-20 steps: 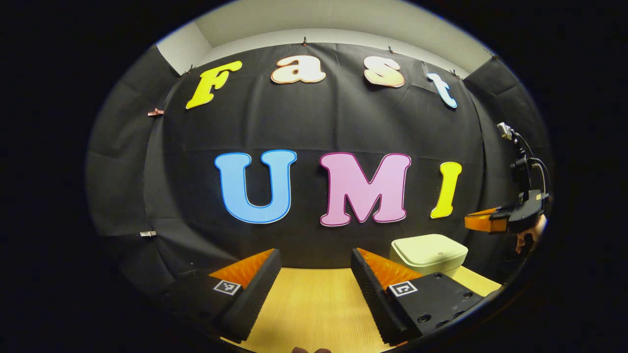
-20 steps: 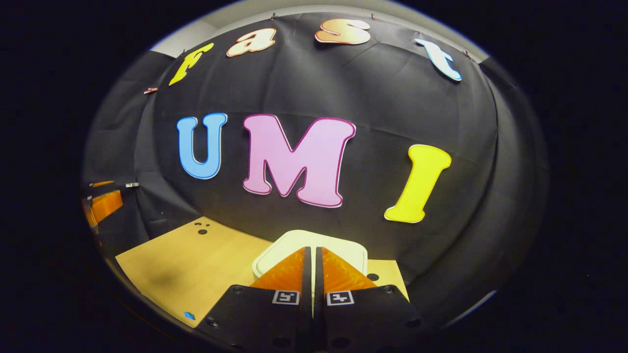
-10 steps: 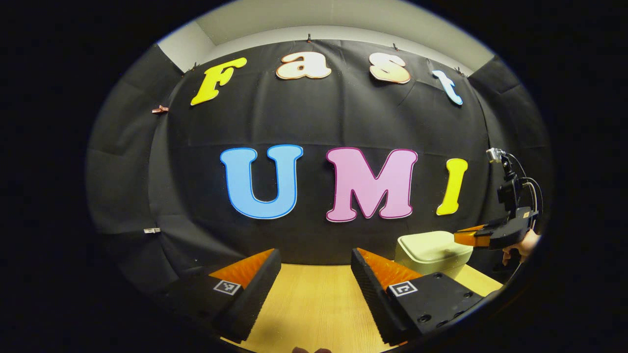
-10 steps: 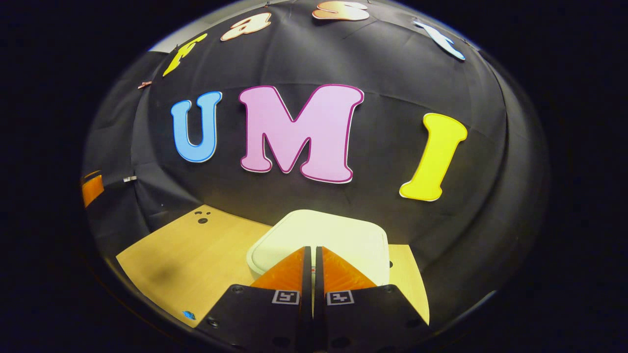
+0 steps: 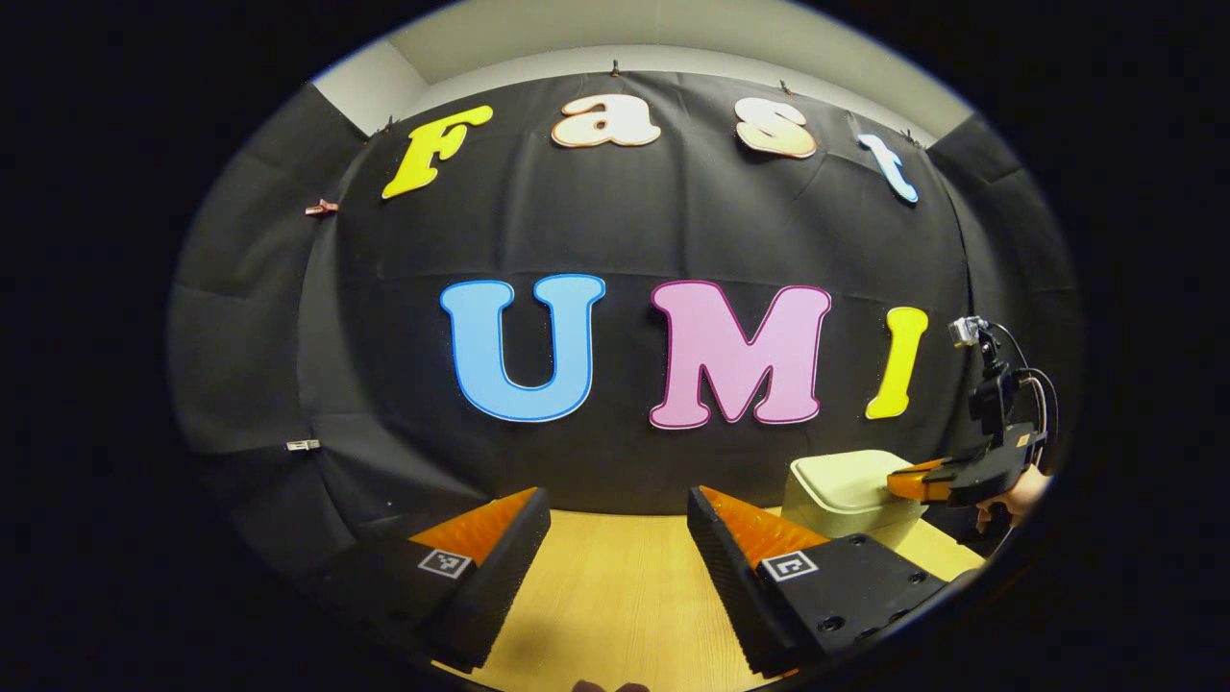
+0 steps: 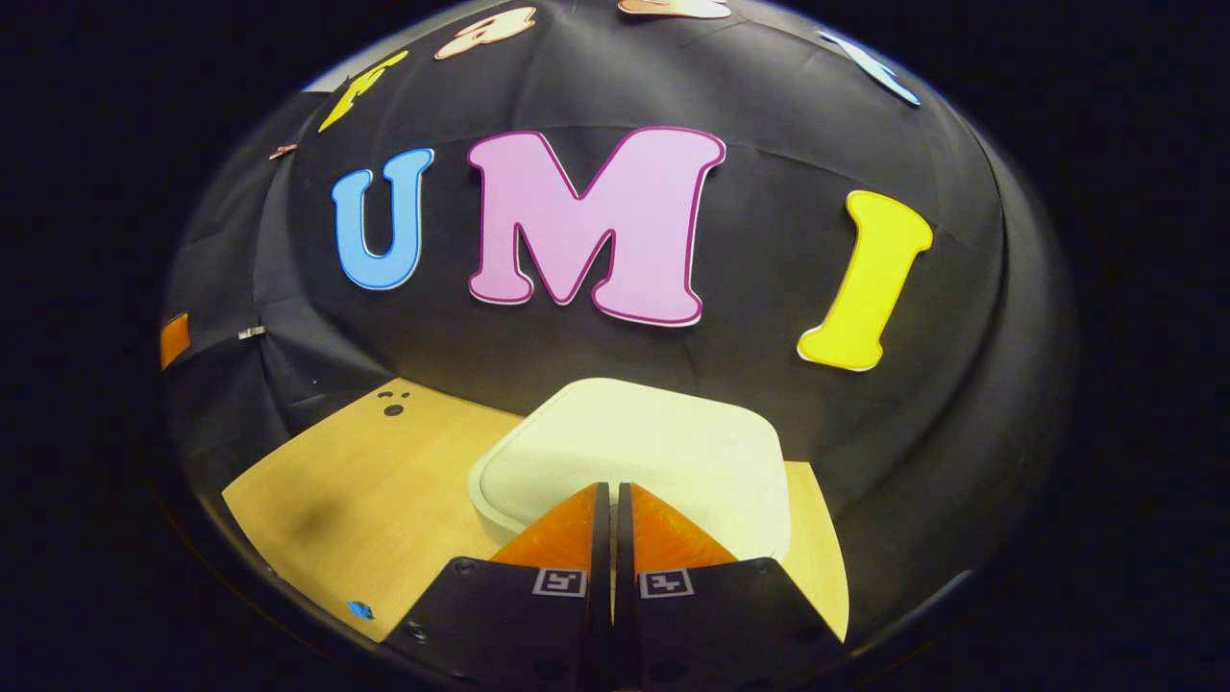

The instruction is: Press the lid of the desktop garbage bin to open it, pick up the crumpled paper on the desktop and throw it into the bin, then pick up the pop can on the desktop and drop it into the bin, and finally close the garbage bin lid.

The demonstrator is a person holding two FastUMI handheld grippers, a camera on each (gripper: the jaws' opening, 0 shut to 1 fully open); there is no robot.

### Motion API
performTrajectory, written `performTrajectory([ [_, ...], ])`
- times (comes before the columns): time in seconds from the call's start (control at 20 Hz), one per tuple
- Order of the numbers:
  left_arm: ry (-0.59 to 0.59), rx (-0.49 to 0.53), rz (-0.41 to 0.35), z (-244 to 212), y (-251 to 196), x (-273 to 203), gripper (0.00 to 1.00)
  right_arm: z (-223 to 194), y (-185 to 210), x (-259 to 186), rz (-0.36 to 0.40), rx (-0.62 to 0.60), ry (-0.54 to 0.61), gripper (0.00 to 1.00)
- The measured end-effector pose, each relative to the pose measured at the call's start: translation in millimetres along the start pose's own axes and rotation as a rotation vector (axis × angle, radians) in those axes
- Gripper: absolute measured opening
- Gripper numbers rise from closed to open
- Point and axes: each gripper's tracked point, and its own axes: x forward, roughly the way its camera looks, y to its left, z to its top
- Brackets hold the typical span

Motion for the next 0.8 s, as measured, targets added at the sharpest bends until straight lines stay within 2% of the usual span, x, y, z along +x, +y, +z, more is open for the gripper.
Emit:
performTrajectory([
  [0.25,0.000,0.000,0.007,-1,0,3,0.94,-5,-3,2,-0.035,0.056,-0.016,0.06],
  [0.55,-0.016,0.012,-0.003,4,-6,0,0.94,8,-6,2,-0.017,0.097,0.018,0.05],
  [0.65,-0.016,0.015,0.000,3,-5,-1,0.94,12,-7,-1,-0.023,0.089,-0.005,0.06],
  [0.8,-0.004,0.009,0.005,0,-3,-4,0.93,35,-8,-15,-0.039,0.043,-0.100,0.06],
])
